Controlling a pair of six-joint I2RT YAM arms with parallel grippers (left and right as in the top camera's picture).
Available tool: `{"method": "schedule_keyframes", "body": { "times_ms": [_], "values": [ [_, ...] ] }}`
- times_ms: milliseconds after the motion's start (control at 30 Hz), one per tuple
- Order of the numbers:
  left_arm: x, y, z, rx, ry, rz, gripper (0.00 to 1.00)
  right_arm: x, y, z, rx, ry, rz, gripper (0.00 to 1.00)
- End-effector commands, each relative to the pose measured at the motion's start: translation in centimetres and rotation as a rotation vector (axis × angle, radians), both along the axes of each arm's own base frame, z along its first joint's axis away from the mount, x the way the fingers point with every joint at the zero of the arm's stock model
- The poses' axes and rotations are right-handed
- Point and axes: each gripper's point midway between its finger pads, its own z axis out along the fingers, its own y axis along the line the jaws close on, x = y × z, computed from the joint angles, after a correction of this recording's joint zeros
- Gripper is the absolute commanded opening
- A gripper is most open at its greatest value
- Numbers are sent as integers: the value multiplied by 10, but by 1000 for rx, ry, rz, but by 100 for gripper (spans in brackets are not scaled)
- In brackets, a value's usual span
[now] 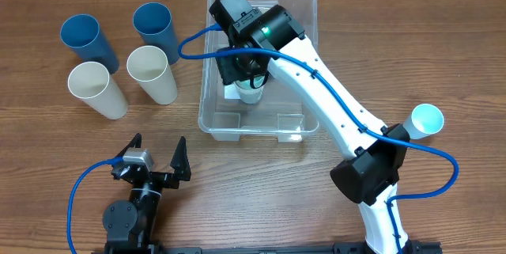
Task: Pack container
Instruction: 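Carry the teal cup over the bin toward the stacked cups, then drop the teal cup into the pink cup and open the right gripper, then move the right gripper to the light-blue cup and grasp it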
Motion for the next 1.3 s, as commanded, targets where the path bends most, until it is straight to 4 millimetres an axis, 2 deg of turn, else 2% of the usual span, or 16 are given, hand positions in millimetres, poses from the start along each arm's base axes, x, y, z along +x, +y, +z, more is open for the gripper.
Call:
{"method": "schedule_keyframes", "body": {
  "times_ms": [0,100,200,333,400,500,600,667,733,800,900,1000,1100,1267],
  "values": [
    [0,0,0,20,-7,0,100,-3,-1,10,15,-18,4,64],
    [0,0,0,20,-7,0,100,-3,-5,10,-1,-19,20,64],
    [0,0,0,20,-7,0,100,1,-30,20,-32,-7,-27,63],
    [0,0,0,20,-7,0,100,15,-97,48,-33,16,-203,60],
    [0,0,0,20,-7,0,100,23,-146,60,-26,32,-334,60],
    [0,0,0,20,-7,0,100,33,-192,74,55,39,-443,60],
    [0,0,0,20,-7,1,100,42,-246,79,71,28,-569,60],
    [0,0,0,20,-7,0,100,39,-280,77,60,39,-641,60],
    [0,0,0,20,-7,0,100,21,-321,64,-5,86,-739,60],
    [0,0,0,20,-7,0,100,-1,-352,46,-74,150,-846,59],
    [0,0,0,20,-7,0,100,-32,-384,14,-122,285,-983,59],
    [0,0,0,20,-7,0,100,-47,-404,-11,-139,362,-1039,59],
    [0,0,0,20,-7,0,100,-50,-420,-35,-141,379,-1109,59],
    [0,0,0,20,-7,0,100,-43,-424,-68,-123,361,-1117,59]
  ]
}}
